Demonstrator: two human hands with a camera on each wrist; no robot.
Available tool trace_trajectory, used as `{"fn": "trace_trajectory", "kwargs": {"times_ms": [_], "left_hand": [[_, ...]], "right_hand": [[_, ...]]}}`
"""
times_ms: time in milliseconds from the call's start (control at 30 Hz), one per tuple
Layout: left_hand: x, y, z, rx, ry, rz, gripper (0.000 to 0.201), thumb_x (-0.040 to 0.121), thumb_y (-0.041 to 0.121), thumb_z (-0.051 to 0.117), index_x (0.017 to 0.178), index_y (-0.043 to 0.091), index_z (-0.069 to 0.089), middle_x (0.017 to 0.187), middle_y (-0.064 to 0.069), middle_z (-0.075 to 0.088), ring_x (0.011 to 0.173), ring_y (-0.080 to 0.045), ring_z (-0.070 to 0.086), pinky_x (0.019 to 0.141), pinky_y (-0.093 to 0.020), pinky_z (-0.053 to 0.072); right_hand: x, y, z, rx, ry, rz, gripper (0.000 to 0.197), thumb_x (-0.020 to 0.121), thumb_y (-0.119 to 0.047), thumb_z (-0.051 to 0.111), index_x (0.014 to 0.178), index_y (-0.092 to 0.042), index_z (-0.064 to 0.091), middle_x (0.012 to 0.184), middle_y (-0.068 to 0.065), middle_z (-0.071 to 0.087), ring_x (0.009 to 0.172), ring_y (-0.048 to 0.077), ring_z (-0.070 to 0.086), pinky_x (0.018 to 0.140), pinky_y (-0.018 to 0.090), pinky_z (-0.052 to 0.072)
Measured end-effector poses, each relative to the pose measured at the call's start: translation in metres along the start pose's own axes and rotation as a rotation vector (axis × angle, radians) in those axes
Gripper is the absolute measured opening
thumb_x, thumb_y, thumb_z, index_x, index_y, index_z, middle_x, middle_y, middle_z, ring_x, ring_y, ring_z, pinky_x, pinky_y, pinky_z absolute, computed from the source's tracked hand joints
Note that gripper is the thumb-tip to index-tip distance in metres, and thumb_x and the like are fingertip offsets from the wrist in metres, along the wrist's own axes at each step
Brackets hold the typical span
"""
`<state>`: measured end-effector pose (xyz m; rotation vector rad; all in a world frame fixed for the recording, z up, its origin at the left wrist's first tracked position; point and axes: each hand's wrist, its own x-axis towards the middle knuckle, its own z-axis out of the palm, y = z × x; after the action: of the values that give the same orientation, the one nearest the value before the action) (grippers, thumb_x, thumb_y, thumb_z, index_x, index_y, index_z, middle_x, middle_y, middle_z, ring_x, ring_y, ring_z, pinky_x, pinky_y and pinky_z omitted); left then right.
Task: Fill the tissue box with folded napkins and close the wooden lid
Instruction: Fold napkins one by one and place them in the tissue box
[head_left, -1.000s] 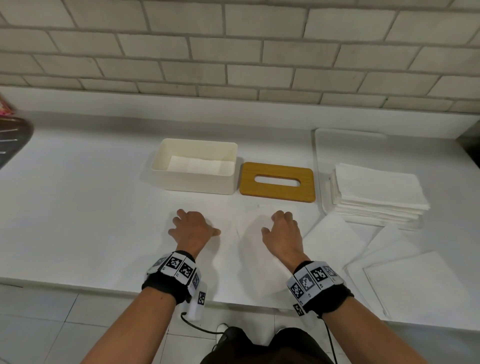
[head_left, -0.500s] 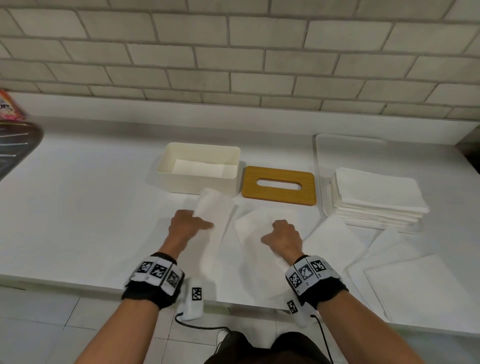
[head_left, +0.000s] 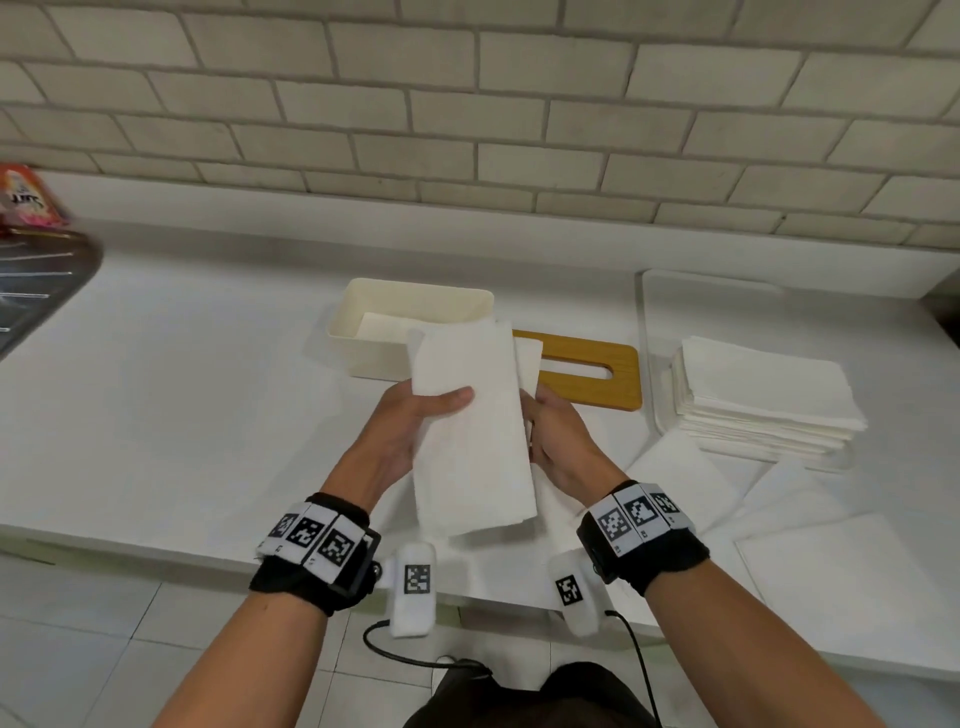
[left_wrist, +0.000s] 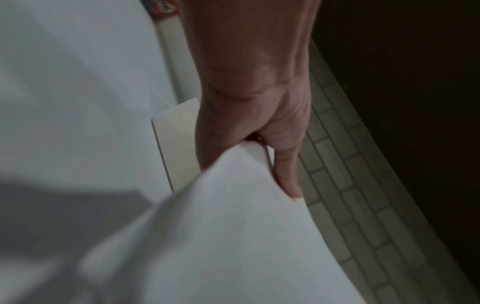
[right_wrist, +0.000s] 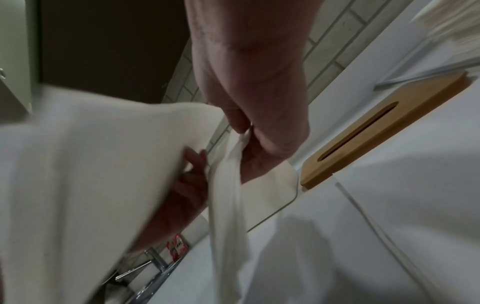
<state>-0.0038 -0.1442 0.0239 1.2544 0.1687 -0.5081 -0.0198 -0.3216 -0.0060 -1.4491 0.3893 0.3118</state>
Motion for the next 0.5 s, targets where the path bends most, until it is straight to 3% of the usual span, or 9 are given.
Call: {"fn": "trace_trajectory", "kwargs": {"times_ms": [133, 300, 400, 433, 500], "left_hand": [[0.022, -0.020, 0.002, 0.121, 0.135, 0.061, 0.043, 0.074, 0.005, 0.079, 0.115, 0.009, 0.066, 0.107, -0.007, 0.074, 0.100, -0.028, 0.069, 0.082, -0.036, 0.057], [0.033, -0.029, 0.001, 0.282, 0.081, 0.085, 0.065, 0.075, 0.020, 0.082, 0.130, 0.013, 0.049, 0.121, -0.004, 0.066, 0.109, -0.022, 0.065, 0.090, -0.039, 0.055], [0.032, -0.029, -0.001, 0.214, 0.056, 0.066, 0.064, 0.086, 0.020, 0.071, 0.136, 0.022, 0.033, 0.125, -0.003, 0.060, 0.110, -0.019, 0.063, 0.084, -0.033, 0.056], [0.031, -0.028, -0.005, 0.150, 0.053, 0.058, 0.063, 0.087, 0.019, 0.070, 0.138, 0.023, 0.032, 0.126, -0.004, 0.060, 0.110, -0.021, 0.063, 0.085, -0.035, 0.056], [0.028, -0.026, -0.017, 0.056, 0.015, 0.050, 0.060, 0.084, 0.014, 0.072, 0.136, 0.012, 0.042, 0.126, -0.010, 0.063, 0.112, -0.030, 0.064, 0.090, -0.044, 0.055]], "right_hand": [[-0.004, -0.006, 0.001, 0.112, -0.106, -0.009, 0.023, 0.100, -0.033, 0.047, 0.113, -0.029, 0.064, 0.112, 0.003, 0.073, 0.105, 0.024, 0.069, 0.088, 0.044, 0.055], [-0.001, -0.002, 0.008, 0.089, -0.142, 0.075, 0.057, 0.093, -0.065, 0.032, 0.124, -0.026, 0.061, 0.117, 0.006, 0.071, 0.110, 0.026, 0.068, 0.095, 0.051, 0.053], [-0.002, 0.000, 0.016, -0.017, -0.190, 0.009, 0.039, 0.095, -0.047, 0.053, 0.123, -0.022, 0.061, 0.116, 0.005, 0.072, 0.108, 0.023, 0.069, 0.097, 0.048, 0.052], [-0.003, -0.001, 0.018, -0.042, -0.176, -0.024, 0.036, 0.096, -0.039, 0.056, 0.125, -0.018, 0.060, 0.116, 0.006, 0.072, 0.107, 0.023, 0.069, 0.097, 0.046, 0.052], [-0.001, -0.003, 0.021, -0.087, -0.137, -0.092, 0.040, 0.097, -0.030, 0.055, 0.133, -0.012, 0.054, 0.120, 0.008, 0.069, 0.108, 0.023, 0.067, 0.098, 0.044, 0.052]]}}
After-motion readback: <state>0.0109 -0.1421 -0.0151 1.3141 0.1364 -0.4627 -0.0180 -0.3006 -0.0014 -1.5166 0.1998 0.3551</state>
